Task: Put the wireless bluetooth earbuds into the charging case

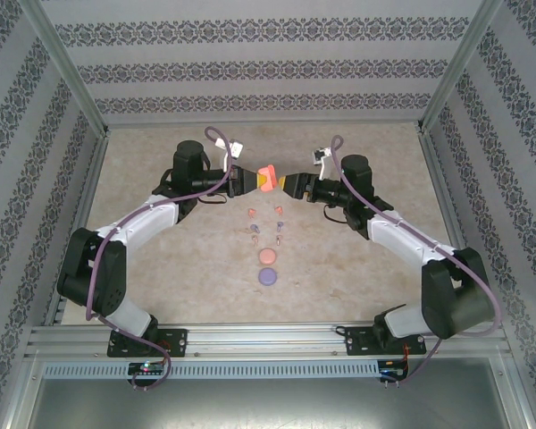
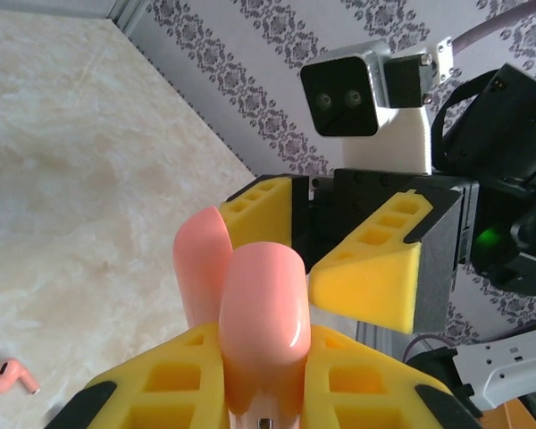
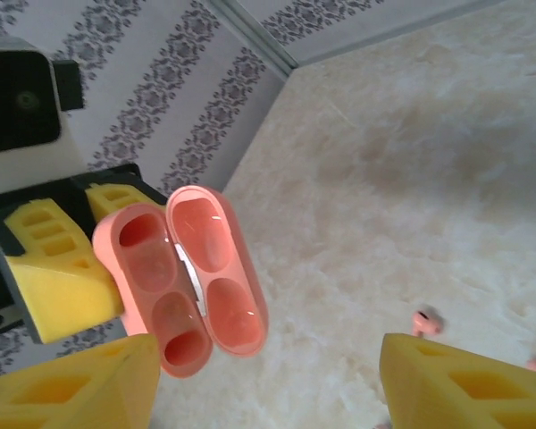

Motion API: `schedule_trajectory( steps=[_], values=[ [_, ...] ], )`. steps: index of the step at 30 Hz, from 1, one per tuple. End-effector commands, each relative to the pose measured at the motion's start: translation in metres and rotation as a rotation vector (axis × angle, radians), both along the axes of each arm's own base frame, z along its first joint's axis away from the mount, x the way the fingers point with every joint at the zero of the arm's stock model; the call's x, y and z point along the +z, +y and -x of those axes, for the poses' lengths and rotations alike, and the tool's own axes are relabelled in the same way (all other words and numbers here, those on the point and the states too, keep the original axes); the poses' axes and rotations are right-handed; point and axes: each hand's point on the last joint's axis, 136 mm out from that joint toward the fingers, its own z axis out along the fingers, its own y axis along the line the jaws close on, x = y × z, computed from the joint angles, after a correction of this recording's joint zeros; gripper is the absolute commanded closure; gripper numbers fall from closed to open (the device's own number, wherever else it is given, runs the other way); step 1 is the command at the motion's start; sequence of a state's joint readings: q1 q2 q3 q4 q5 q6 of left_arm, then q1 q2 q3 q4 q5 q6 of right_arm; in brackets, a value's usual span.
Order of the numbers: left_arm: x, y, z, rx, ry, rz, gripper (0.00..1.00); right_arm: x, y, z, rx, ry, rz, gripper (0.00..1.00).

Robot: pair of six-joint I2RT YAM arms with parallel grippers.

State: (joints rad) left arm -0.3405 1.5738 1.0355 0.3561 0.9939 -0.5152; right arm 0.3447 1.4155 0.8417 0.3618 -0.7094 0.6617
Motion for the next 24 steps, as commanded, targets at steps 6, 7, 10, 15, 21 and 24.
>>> schedule_trajectory(
  steps=[6, 7, 10, 15, 21, 24],
  values=[
    [0.021, 0.002, -0.003, 0.03, -0.069, 0.099, 1.0, 0.02, 0.012, -0.002, 0.049, 0.0, -0.158, 0.45],
    [0.021, 0.002, -0.004, 0.033, -0.069, 0.101, 1.0, 0.019, 0.012, -0.003, 0.047, 0.003, -0.16, 0.47],
    [0.023, 0.003, -0.005, 0.045, -0.075, 0.112, 1.0, 0.017, 0.013, -0.003, 0.046, 0.009, -0.167, 0.5],
    [0.026, 0.004, -0.008, 0.069, -0.086, 0.127, 1.0, 0.012, 0.013, -0.005, 0.044, 0.024, -0.176, 0.51],
    [0.028, 0.004, -0.012, 0.079, -0.086, 0.151, 1.0, 0.01, 0.016, -0.006, 0.05, 0.033, -0.196, 0.54],
    [0.026, 0.004, -0.014, 0.084, -0.084, 0.156, 1.0, 0.011, 0.019, -0.007, 0.054, 0.034, -0.202, 0.55]
  ],
)
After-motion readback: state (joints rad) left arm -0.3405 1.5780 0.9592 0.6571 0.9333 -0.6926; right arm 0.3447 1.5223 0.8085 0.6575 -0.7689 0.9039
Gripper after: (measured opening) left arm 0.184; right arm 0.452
